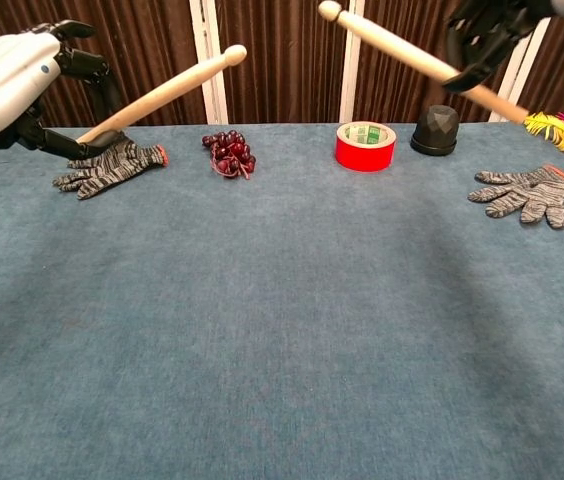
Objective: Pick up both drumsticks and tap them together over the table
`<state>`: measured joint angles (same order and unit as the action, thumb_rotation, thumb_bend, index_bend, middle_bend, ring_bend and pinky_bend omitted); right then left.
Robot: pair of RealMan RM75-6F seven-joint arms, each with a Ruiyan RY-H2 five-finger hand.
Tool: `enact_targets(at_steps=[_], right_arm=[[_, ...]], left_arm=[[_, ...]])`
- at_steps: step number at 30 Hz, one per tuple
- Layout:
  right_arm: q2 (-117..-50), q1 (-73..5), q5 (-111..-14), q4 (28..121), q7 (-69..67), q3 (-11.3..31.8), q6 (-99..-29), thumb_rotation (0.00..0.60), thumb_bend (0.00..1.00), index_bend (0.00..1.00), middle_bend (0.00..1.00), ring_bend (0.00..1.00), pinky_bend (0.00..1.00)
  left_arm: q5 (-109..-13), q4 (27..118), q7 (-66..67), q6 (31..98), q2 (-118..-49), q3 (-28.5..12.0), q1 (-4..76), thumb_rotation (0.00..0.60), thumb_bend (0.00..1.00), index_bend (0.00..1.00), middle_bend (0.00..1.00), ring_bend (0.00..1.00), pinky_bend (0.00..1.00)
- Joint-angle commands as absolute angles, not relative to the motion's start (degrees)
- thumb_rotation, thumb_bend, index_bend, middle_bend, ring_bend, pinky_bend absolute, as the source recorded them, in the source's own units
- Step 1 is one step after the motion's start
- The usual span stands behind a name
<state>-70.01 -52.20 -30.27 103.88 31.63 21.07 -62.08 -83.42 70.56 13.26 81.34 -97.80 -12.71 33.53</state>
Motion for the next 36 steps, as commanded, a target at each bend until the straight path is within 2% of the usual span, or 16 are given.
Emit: enact_targets(at_steps=[1, 13, 23, 36], right_arm=[[-71.8, -53.3, -29.4, 104.5, 33.0, 20.5, -63.7, 0.600, 0.34, 0.75, 0.65, 0.45, 0.01], [-76.7, -56.2, -27.7, 106.7, 34.7, 21.0, -67.5, 0.600, 0.34, 0.75, 0.65, 0.47, 0.01], [-77.4, -57.4, -27.0, 108.2, 35.8, 21.7, -69.6, 0.600, 0.34, 0.75, 0.65, 0.47, 0.01], [-77.9, -58.7, -26.8, 110.9, 37.3, 22.0, -71.5, 0.600, 0.34, 0.76, 0.65, 0.47, 0.01]], left_arm=[[-83.8, 70.3, 13.0, 81.7, -98.2, -12.6, 33.6, 0.600, 0.53, 0.63, 0.57, 0.07, 0.00], [-84.7, 67.8, 11.0, 82.0, -101.5, -12.0, 34.0, 0.600, 0.53, 0.63, 0.57, 0.07, 0.00], [-84.2, 65.2, 6.8, 83.1, -106.4, -13.1, 34.4, 0.600, 0.53, 0.63, 0.58, 0.07, 0.00], [-84.0, 64.0, 8.3, 83.4, -111.6, -14.3, 36.1, 0.600, 0.53, 0.63, 0.58, 0.07, 0.00]])
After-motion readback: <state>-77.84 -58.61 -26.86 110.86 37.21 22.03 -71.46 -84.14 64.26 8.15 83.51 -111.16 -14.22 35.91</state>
